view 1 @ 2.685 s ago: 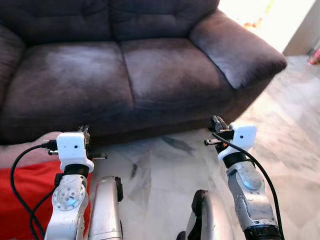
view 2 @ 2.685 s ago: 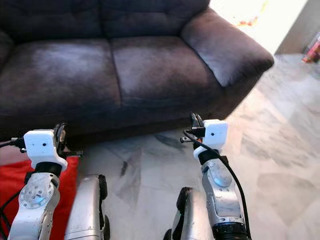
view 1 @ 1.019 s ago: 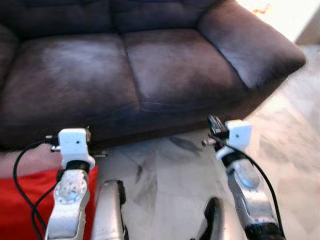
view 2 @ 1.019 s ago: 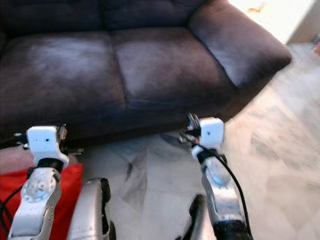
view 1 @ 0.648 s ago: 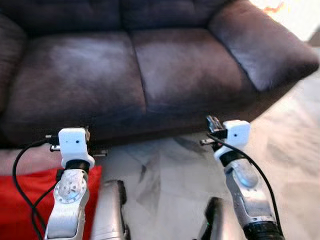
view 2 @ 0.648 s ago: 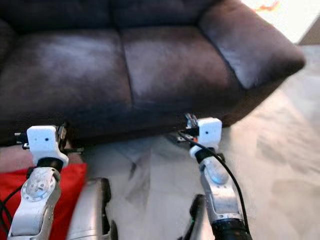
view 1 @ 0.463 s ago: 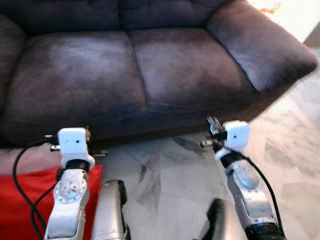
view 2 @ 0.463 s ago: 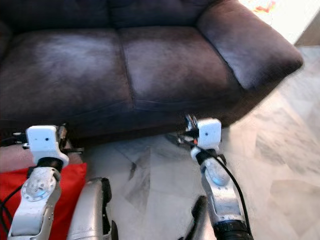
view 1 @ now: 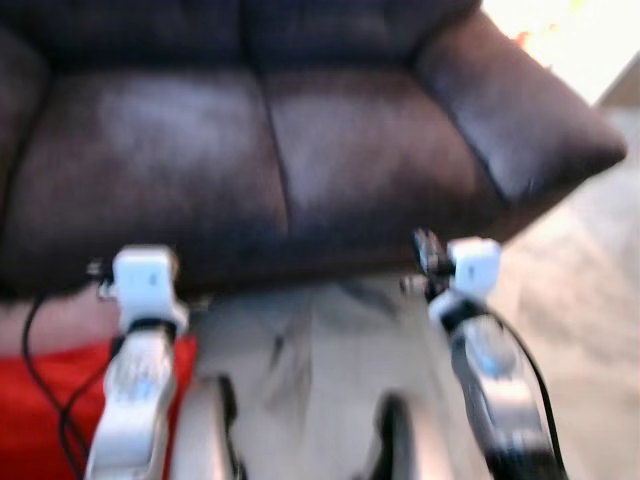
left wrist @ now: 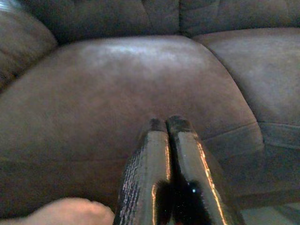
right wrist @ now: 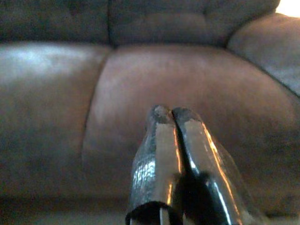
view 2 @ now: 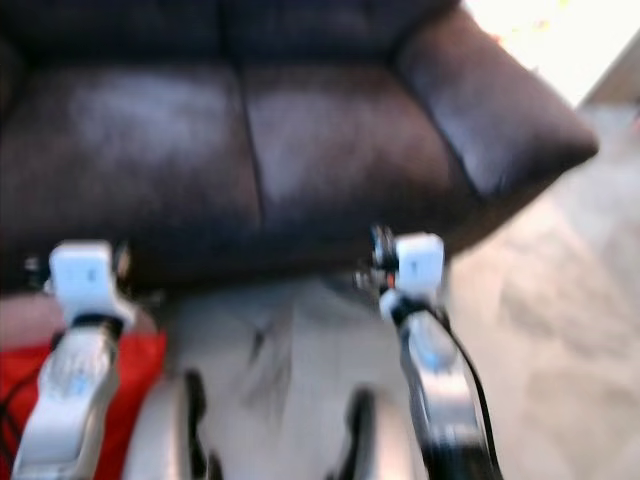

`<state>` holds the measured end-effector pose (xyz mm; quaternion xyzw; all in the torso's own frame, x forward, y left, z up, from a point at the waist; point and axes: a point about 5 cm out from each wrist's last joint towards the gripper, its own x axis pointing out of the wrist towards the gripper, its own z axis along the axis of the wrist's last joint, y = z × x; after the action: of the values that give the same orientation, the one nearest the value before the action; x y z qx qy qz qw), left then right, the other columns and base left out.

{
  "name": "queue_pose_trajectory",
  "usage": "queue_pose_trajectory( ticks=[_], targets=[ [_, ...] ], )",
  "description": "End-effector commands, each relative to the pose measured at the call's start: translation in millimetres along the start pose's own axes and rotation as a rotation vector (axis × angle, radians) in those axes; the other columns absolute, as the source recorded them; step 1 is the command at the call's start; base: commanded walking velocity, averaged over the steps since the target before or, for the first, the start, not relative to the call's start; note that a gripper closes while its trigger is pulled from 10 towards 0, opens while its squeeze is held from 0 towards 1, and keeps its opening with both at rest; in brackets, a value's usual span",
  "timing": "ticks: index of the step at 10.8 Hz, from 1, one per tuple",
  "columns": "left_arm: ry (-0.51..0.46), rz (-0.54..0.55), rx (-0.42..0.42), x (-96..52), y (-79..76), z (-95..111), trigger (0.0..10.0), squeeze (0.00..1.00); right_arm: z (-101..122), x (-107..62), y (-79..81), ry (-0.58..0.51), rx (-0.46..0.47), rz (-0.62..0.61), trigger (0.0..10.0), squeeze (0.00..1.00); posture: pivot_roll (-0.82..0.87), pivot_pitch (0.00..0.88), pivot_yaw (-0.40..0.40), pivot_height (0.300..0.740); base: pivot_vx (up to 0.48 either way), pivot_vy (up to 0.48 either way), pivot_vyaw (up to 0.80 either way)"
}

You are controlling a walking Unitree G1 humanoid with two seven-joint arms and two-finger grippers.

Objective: Move the pillow to the sofa from floor

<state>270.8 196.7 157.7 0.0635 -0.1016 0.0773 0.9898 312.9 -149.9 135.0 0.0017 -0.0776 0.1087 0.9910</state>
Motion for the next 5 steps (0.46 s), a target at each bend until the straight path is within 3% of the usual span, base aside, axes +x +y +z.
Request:
queue_pose_trajectory(
  ticks=[1,5],
  targets=[
    [0.021,-0.011,0.006,-3.7,-2.1,-3.9,10.0,0.0,-8.1,-7.2,-3.5,0.032,0.011,-0.014,10.0,0.0,0.14,0.171,-0.103,0.483,0.0,0.0,0.0],
    [0.017,-0.01,0.008,-3.1,-2.3,-3.0,10.0,0.0,-9.6,-7.2,-0.9,0.041,-0.004,0.006,10.0,0.0,0.15,0.172,-0.103,0.483,0.0,0.0,0.0]
  ],
)
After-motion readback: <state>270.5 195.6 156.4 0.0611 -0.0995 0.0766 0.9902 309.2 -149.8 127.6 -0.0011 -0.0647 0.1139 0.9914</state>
